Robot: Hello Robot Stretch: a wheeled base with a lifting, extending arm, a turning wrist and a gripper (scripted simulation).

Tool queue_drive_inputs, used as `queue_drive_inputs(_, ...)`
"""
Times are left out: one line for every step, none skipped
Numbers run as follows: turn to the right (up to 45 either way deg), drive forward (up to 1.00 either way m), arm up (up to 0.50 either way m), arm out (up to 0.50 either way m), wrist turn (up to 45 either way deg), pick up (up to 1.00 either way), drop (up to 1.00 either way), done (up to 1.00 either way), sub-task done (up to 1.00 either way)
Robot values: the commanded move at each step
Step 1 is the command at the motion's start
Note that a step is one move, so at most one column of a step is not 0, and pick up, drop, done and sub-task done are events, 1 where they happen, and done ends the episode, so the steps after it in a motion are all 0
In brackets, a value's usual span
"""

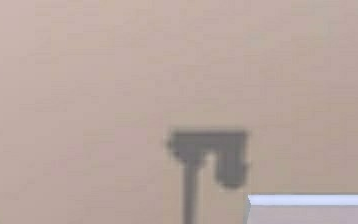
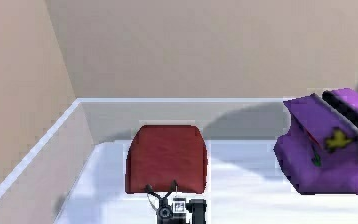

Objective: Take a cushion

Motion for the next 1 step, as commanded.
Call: queue_drive_inputs(0.0, 0.00, 0.00, 0.00, 0.0, 0.00, 0.00, 1.00, 0.00)
